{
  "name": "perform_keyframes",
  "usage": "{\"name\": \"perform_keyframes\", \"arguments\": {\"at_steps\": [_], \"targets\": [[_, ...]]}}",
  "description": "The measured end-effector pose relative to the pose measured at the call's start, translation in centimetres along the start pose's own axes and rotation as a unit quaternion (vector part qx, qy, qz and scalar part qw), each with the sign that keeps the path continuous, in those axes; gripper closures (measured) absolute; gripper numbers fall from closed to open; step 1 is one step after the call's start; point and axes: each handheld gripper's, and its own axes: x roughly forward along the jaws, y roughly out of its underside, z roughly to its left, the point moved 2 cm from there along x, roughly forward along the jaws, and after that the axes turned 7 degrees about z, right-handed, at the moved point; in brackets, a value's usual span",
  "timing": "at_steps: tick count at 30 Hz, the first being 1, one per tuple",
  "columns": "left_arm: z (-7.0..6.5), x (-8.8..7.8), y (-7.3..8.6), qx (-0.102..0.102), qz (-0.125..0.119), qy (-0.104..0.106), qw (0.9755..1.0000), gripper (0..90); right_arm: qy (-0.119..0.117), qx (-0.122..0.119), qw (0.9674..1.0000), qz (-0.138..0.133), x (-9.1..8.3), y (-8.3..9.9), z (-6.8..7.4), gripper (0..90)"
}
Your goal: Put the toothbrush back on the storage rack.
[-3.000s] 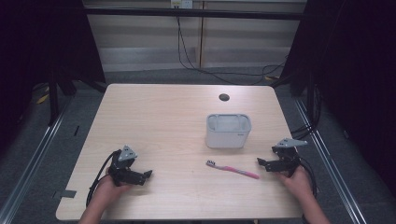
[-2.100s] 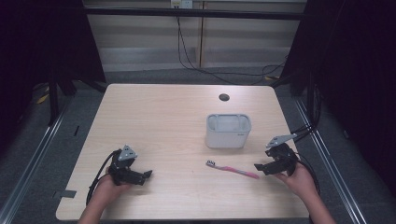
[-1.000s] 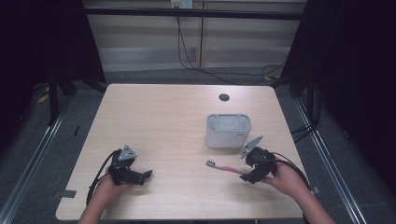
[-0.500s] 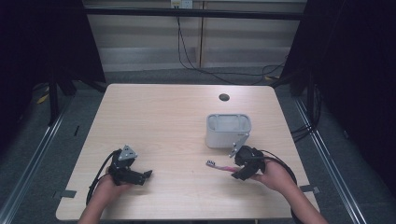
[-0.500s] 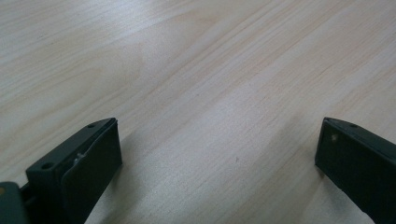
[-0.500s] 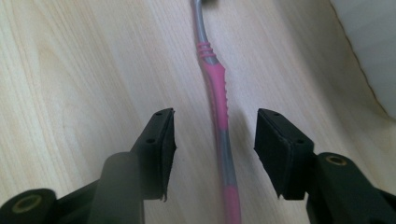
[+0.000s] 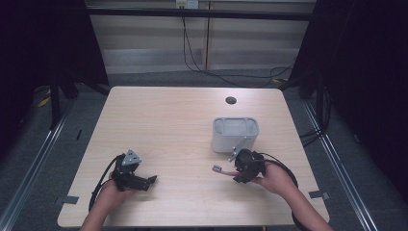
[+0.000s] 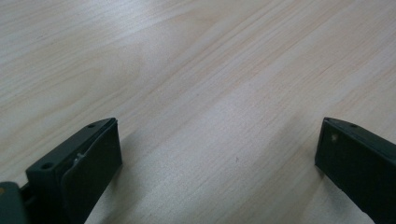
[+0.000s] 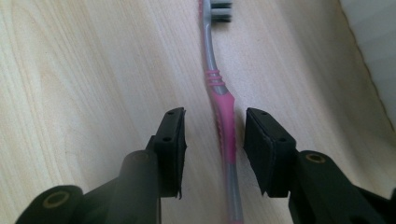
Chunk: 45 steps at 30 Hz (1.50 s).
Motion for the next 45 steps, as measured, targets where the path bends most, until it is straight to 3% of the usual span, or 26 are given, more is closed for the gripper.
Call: {"name": "perform_keyframes", "arguments": {"at_steps": [15,19,29,30,34,38,45], "targets": [[0.0,0.0,0.0,0.0,0.0,0.0,1.0,0.1,0.002,-0.009,0.9999,0.008,0.68,-0.69,0.12,63.0],[0.0,0.0,0.0,0.0,0.0,0.0,1.0,0.1,-0.002,0.002,1.0,0.007,0.73,-0.67,0.1,64.3],[0.0,0.0,0.0,0.0,0.0,0.0,1.0,0.0,-0.007,-0.002,0.9999,0.013,0.7,-0.76,0.15,79.1],[0.0,0.0,0.0,0.0,0.0,0.0,1.0,0.0,-0.008,0.007,0.9998,0.015,0.68,-0.76,0.19,79.6],[0.0,0.0,0.0,0.0,0.0,0.0,1.0,0.0,-0.006,0.003,0.9999,0.012,0.68,-0.72,0.2,80.0],[0.0,0.0,0.0,0.0,0.0,0.0,1.0,0.1,-0.019,0.026,0.9995,0.002,0.66,-0.5,0.07,80.5],[0.0,0.0,0.0,0.0,0.0,0.0,1.0,0.0,-0.015,0.03,0.9994,0.002,0.64,-0.44,0.07,80.6]]}}
